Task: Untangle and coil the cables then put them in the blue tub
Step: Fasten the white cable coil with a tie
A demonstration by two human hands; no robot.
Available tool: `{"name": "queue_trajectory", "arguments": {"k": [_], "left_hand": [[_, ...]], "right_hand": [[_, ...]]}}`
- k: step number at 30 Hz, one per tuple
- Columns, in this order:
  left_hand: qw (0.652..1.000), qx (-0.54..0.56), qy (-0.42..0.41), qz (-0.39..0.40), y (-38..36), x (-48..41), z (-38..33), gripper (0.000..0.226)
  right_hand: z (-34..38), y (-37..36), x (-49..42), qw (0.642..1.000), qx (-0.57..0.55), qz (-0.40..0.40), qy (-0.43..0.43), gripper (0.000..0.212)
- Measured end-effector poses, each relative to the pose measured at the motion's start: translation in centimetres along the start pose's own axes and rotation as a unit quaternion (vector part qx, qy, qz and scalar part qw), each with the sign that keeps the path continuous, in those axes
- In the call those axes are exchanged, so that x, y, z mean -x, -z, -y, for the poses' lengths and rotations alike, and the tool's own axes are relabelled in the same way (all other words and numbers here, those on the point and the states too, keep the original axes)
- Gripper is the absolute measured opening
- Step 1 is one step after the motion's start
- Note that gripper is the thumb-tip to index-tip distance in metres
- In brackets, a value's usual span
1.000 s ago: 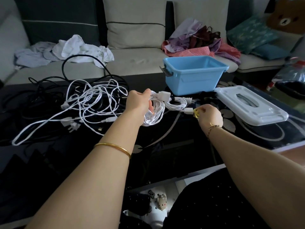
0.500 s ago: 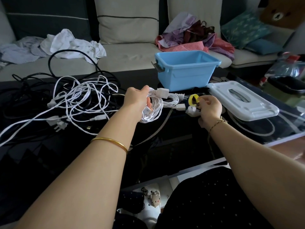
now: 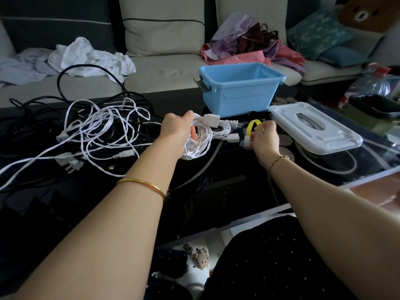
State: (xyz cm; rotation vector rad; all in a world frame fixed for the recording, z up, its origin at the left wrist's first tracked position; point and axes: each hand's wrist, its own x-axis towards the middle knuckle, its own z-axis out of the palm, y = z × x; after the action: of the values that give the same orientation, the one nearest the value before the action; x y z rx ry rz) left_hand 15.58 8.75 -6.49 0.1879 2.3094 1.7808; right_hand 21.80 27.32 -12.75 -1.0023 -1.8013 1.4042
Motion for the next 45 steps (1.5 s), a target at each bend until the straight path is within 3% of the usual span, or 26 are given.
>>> {"name": "queue_trajectory", "arguments": {"k": [2, 6, 12, 19, 24, 34, 38, 45], "left_hand": [[1.000, 0.017, 0.004, 0.005, -0.1, -0.1, 0.1, 0.039], [1.000, 0.021, 0.002, 0.006, -0.1, -0.2, 0.2, 0.041], [1.000, 0.005, -0.006, 0.005, 0.0, -0.2, 0.1, 0.042], [1.000, 0.005, -0.007, 0.000, -0.1, -0.1, 0.0, 0.043], [1.000, -0.004, -0.014, 0.002, -0.1, 0.3, -0.3, 0.046], [1.000, 0.005, 0.002, 0.008, -0.3, 0.1, -0.1, 0.038], [1.000, 0.024, 0.005, 0.013, -0.4, 0.0, -0.1, 0.037], [0.999, 0.034, 0.006, 0.013, -0.4, -0.1, 0.0, 0.038]], "right_hand": [[-0.2, 0.1, -0.1, 0.998, 0.055, 0.008, 0.030, 0.004], [-0.2, 0.2, 0.1, 0.993, 0.092, 0.023, 0.068, 0.030], [0.0, 0.8, 0.3, 0.983, 0.166, 0.046, 0.070, 0.052], [-0.2, 0.9, 0.3, 0.967, 0.217, 0.080, 0.103, 0.039], [-1.0, 0.5, -0.3, 0.985, 0.132, 0.085, 0.078, 0.034], [-0.4, 1.2, -0.4, 0.950, 0.290, -0.002, 0.117, 0.012], [-0.5, 1.4, -0.5, 0.935, 0.327, -0.010, 0.136, 0.018], [-0.4, 1.6, 0.3, 0.945, 0.280, 0.035, 0.163, 0.035]]}}
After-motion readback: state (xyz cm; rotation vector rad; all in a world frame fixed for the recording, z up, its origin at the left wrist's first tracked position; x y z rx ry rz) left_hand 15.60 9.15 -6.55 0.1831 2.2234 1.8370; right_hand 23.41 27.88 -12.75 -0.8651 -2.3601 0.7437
